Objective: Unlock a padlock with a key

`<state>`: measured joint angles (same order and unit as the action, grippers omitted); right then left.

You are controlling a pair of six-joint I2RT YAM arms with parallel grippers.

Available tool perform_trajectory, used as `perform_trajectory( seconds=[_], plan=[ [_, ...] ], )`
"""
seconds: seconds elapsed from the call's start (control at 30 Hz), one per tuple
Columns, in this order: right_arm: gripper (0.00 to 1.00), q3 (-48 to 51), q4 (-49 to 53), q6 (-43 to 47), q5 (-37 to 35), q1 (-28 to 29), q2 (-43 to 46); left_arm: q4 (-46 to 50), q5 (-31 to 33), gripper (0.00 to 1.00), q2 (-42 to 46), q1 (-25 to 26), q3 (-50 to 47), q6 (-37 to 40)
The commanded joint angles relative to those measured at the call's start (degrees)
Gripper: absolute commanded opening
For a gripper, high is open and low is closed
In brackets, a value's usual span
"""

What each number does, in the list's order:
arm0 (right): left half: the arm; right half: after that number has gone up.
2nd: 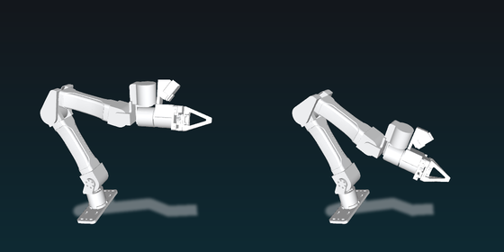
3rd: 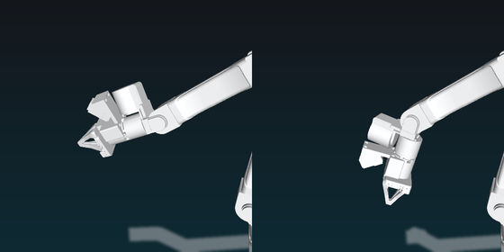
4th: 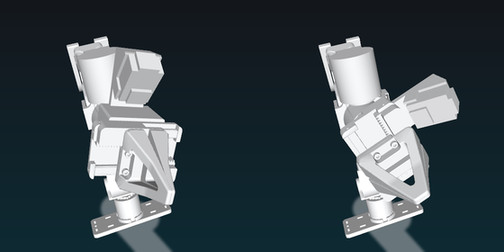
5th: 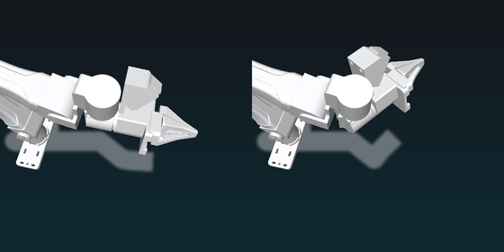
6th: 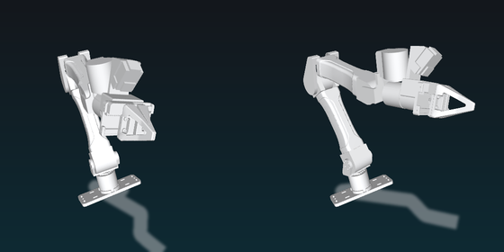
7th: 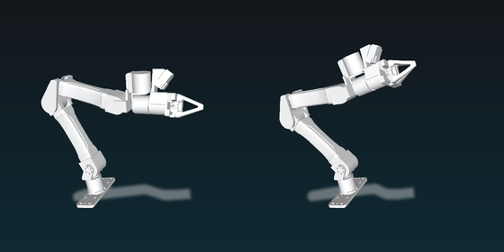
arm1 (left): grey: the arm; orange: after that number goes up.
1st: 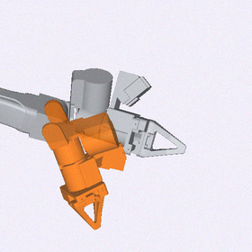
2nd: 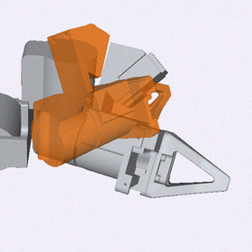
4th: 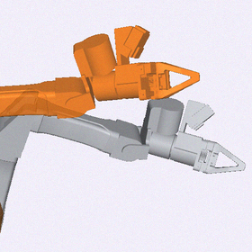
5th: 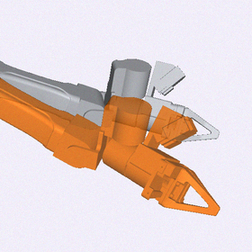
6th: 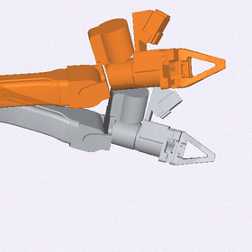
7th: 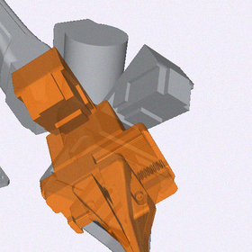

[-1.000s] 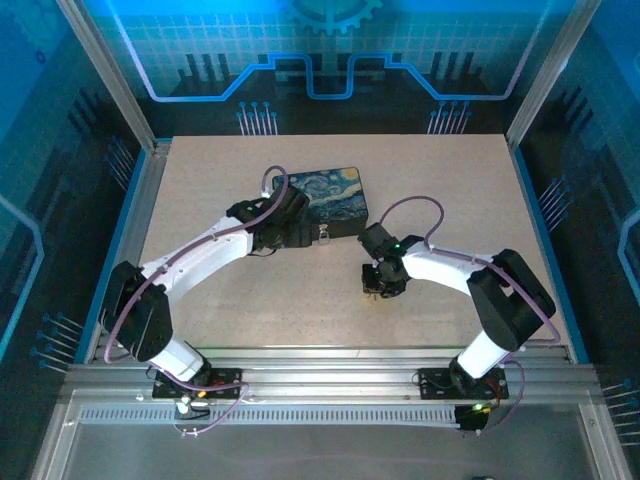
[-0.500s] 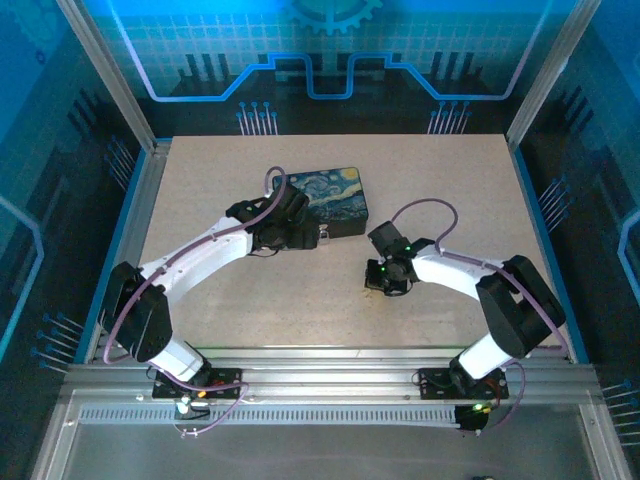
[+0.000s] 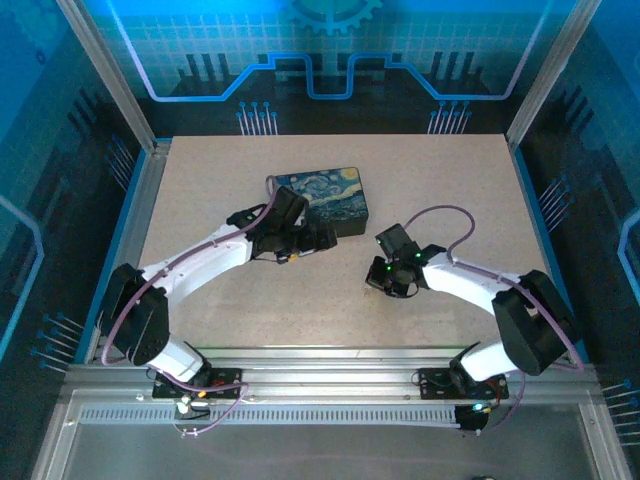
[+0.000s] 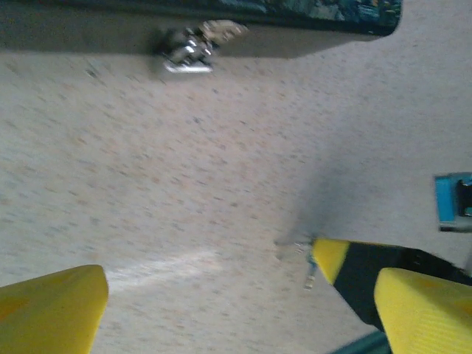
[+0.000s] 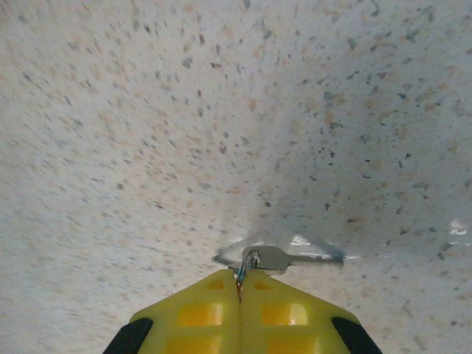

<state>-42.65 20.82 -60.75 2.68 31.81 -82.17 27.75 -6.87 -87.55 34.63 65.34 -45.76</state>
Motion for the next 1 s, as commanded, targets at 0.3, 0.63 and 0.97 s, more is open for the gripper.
perform_trajectory(
  seconds=[0.3,0.63,0.97],
  plan=[
    [0.0,0.7,-2.2,-30.1,-2.3,-0.4,2.1,-22.2,-13.7,0.6,1.3,2.9,-9.9,-24.7],
    [0.0,0.2,-10.9,-43.9,-1.1,2.3,-2.3,-25.5,-10.9,0.47,0.5,4.0,-13.9,-36.8],
    [0.0,-1.5,-16.1,-46.9,0.6,4.1,-5.6,-23.7,-8.9,0.42,-2.3,4.0,-14.0,-38.7]
  ],
)
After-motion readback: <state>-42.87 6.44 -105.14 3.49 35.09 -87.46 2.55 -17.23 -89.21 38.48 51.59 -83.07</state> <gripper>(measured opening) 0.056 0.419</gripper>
